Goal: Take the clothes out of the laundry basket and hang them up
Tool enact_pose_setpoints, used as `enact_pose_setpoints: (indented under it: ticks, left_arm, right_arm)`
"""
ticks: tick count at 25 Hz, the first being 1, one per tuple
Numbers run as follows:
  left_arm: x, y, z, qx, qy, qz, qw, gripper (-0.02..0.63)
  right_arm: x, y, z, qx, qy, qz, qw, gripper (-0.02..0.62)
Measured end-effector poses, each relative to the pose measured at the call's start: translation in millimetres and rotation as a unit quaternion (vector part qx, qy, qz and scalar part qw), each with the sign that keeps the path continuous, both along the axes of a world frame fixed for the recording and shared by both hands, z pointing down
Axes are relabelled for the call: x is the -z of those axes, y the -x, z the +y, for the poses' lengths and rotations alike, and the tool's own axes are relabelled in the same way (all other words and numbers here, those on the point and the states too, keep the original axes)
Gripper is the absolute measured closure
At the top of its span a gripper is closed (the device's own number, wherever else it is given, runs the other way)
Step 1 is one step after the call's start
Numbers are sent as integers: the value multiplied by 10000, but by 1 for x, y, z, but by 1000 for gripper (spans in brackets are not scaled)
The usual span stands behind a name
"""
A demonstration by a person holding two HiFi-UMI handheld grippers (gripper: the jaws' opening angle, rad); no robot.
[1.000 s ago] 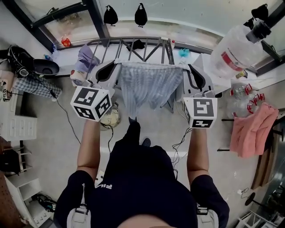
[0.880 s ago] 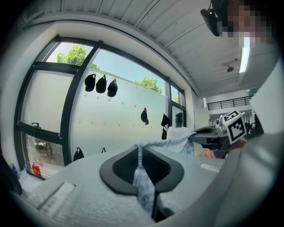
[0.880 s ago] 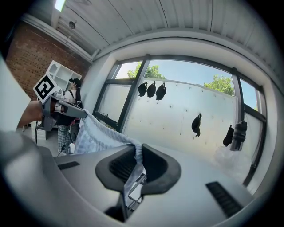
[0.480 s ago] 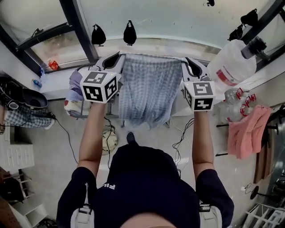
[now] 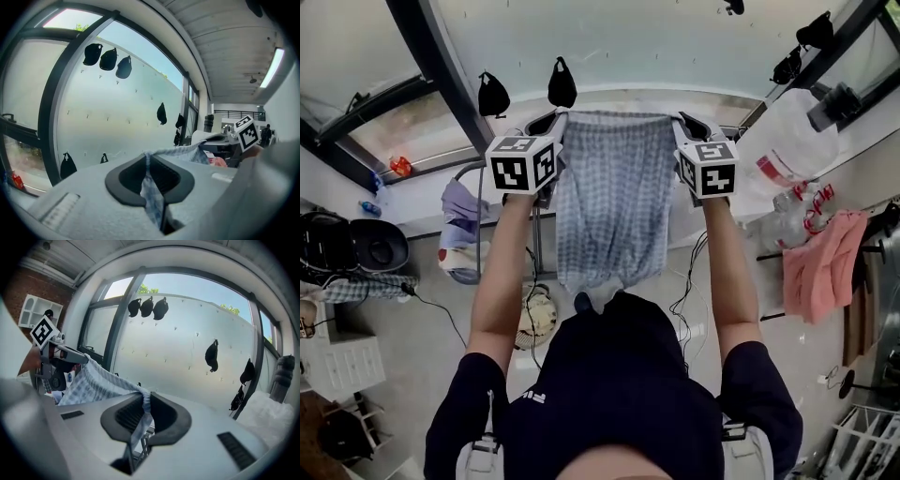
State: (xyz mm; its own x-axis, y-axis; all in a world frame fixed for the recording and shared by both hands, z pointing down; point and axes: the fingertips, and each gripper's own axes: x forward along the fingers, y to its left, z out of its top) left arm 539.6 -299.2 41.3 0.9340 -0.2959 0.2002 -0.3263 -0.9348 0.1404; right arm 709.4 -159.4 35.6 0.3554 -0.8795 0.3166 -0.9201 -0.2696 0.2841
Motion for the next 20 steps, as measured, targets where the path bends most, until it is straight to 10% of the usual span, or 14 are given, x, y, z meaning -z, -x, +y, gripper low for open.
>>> enact_pose_setpoints:
  ticks: [20]
  left_arm:
    - [-121, -116, -119, 459, 784, -972, 9911, 569]
  right_arm:
    - [-123, -122, -130, 284, 760, -756, 9938, 560]
